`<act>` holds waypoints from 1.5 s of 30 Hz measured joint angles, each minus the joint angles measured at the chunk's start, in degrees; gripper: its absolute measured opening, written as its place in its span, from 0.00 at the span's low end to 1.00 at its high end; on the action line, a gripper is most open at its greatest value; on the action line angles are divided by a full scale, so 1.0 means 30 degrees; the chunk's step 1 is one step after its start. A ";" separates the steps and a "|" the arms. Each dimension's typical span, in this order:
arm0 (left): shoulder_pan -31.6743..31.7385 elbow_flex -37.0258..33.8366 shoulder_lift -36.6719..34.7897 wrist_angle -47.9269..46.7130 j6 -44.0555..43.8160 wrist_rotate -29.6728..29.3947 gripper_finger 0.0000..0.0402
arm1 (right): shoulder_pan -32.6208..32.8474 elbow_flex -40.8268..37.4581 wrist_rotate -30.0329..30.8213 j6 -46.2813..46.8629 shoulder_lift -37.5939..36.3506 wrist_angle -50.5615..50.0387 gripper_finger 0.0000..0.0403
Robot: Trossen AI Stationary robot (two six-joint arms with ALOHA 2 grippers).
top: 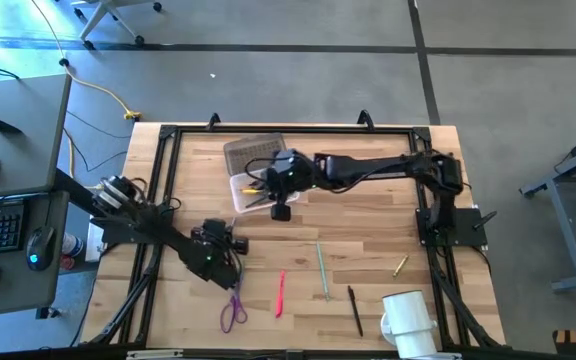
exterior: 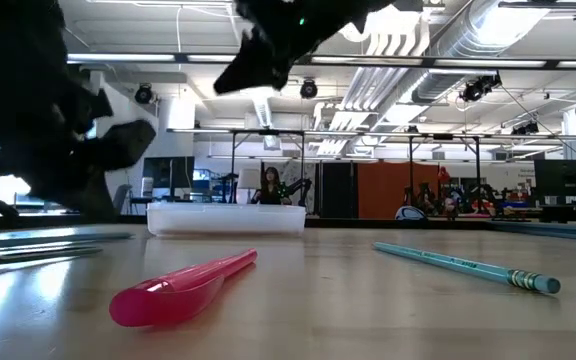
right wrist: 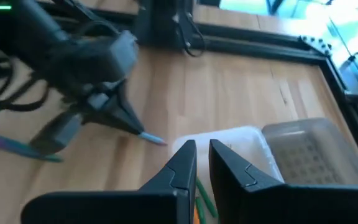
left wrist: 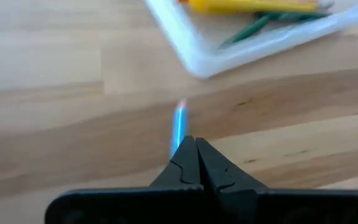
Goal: Pick & place school supplies into a supply box
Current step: Put the blue colored pencil into the transparent supply box
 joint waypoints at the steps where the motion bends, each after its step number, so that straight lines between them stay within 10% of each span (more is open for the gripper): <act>1: 0.0005 0.0028 -0.0378 -0.0042 0.0390 -0.0136 0.03 | 0.0000 0.0000 -0.0179 -0.0030 -0.0429 -0.0283 0.07; 11: -0.0002 0.0107 -0.3266 -0.1292 0.5099 -0.0017 0.06 | -0.0007 -0.0002 -0.0616 -0.1507 -0.3907 -0.3311 0.07; 16: 0.0001 -0.0841 -0.3043 -0.3179 0.2491 0.1884 0.28 | -0.0007 -0.0182 -0.0681 -0.1507 -0.4231 -0.3932 0.07; 24: -0.0005 -0.5293 -0.3154 0.3929 0.1787 0.1070 0.56 | -0.0007 -0.0197 -0.0695 -0.1514 -0.4214 -0.5656 0.07; 34: -0.0061 -0.7330 -0.3210 0.6225 0.1885 -0.1289 0.37 | -0.0007 -0.0197 -0.0823 -0.1507 -0.4214 -0.5547 0.07; 45: -0.0002 -0.2221 -0.6421 -0.3816 0.3789 0.0901 0.31 | -0.0007 -0.0189 -0.0826 -0.1507 -0.4214 -0.5189 0.07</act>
